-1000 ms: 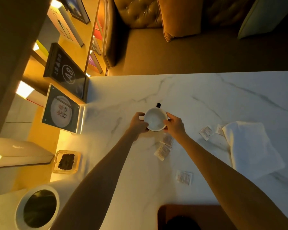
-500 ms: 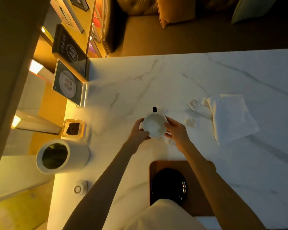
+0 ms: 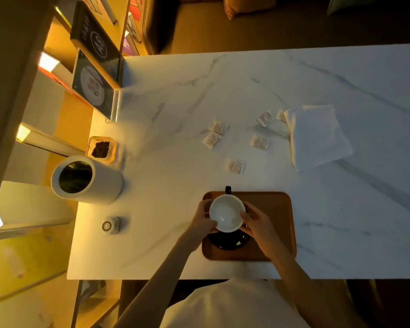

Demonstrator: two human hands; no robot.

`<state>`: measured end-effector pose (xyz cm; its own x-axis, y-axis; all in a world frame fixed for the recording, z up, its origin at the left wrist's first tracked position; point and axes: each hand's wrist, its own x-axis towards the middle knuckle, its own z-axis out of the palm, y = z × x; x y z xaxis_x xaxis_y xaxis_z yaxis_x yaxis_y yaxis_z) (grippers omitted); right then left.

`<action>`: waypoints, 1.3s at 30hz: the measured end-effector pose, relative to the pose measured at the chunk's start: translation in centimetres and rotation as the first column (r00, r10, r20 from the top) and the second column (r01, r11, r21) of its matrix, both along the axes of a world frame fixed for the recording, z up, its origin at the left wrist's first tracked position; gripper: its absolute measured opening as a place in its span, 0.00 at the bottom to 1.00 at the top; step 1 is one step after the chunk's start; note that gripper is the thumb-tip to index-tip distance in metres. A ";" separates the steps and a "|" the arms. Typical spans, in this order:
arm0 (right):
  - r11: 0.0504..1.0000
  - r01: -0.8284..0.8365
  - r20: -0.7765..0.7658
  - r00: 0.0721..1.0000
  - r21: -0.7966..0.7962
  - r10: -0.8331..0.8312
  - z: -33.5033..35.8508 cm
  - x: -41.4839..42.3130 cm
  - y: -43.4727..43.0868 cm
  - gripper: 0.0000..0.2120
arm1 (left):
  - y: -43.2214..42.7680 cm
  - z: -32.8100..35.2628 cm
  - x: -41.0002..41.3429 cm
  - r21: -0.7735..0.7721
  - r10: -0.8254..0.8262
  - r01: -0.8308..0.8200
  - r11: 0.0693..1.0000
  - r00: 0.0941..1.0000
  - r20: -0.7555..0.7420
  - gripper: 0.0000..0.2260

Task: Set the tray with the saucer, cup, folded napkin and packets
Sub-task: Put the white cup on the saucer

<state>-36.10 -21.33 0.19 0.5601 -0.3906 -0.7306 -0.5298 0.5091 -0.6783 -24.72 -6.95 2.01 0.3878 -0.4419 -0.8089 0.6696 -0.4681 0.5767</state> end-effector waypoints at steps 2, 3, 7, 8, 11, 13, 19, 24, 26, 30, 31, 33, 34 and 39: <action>1.000 0.003 -0.014 1.000 -0.009 -0.003 -0.9 -1.1 0.4 0.18 | 0.4 -0.6 -1.3 0.013 0.002 -0.002 1.000 1.000 -0.014 0.30; 1.000 0.006 -0.018 1.000 -0.010 -0.006 -1.2 -1.4 0.6 0.17 | 0.7 -0.9 -1.9 0.013 0.009 -0.009 1.000 1.000 -0.023 0.30; 1.000 -0.028 -0.021 0.999 -0.004 0.027 -2.4 -2.3 0.9 0.14 | 1.4 -2.1 -3.3 0.027 0.021 -0.020 0.999 0.999 -0.032 0.31; 0.999 -0.034 -0.027 0.999 -0.007 0.034 -2.8 -2.5 0.9 0.14 | 1.4 -2.3 -3.5 0.035 0.018 -0.017 0.999 0.999 -0.031 0.31; 0.999 -0.035 -0.058 0.998 -0.021 0.034 -3.6 -2.6 1.0 0.15 | 1.4 -3.0 -3.7 0.054 -0.007 0.008 0.998 1.000 -0.018 0.31; 0.999 -0.032 -0.073 0.997 -0.032 0.030 -4.0 -2.7 1.1 0.16 | 1.3 -3.3 -3.7 0.077 -0.037 0.036 0.996 0.999 0.002 0.31; 1.000 -0.007 -0.086 0.996 -0.022 0.005 -4.5 -2.7 1.1 0.15 | 1.0 -4.0 -3.7 0.083 -0.056 0.055 0.995 0.998 0.004 0.31; 1.000 -0.007 -0.079 0.997 -0.025 0.005 -4.7 -2.7 1.2 0.14 | 1.0 -4.5 -3.8 0.119 -0.078 0.075 0.990 0.997 0.020 0.33; 1.000 -0.010 -0.076 0.997 -0.030 0.008 -4.8 -2.9 1.2 0.14 | 1.0 -4.6 -3.9 0.127 -0.087 0.082 0.989 0.996 0.032 0.33; 1.000 -0.001 -0.075 0.997 -0.020 0.000 -4.9 -3.0 1.2 0.15 | 0.9 -4.8 -4.0 0.133 -0.103 0.095 0.986 0.993 0.056 0.32; 1.000 0.002 -0.073 0.997 -0.017 -0.003 -4.9 -3.1 1.2 0.15 | 0.9 -4.9 -4.0 0.136 -0.107 0.098 0.986 0.992 0.061 0.32; 1.000 0.005 -0.067 0.998 -0.014 -0.006 -4.9 -3.1 1.2 0.14 | 0.9 -5.0 -4.0 0.137 -0.114 0.103 0.985 0.991 0.074 0.32; 1.000 0.004 -0.066 0.998 -0.012 -0.005 -4.9 -3.1 1.2 0.14 | 0.9 -5.1 -4.0 0.138 -0.117 0.105 0.985 0.990 0.081 0.32; 1.000 0.006 -0.055 0.998 -0.009 -0.006 -5.2 -3.1 1.2 0.14 | 0.6 -5.3 -4.1 0.165 -0.157 0.138 0.977 0.981 0.111 0.33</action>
<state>-39.24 -20.12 -5.00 0.5165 -0.4003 -0.7570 -0.5635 0.5068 -0.6525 -28.80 -6.37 -3.28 0.4286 -0.3743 -0.8223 0.5150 -0.6465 0.5628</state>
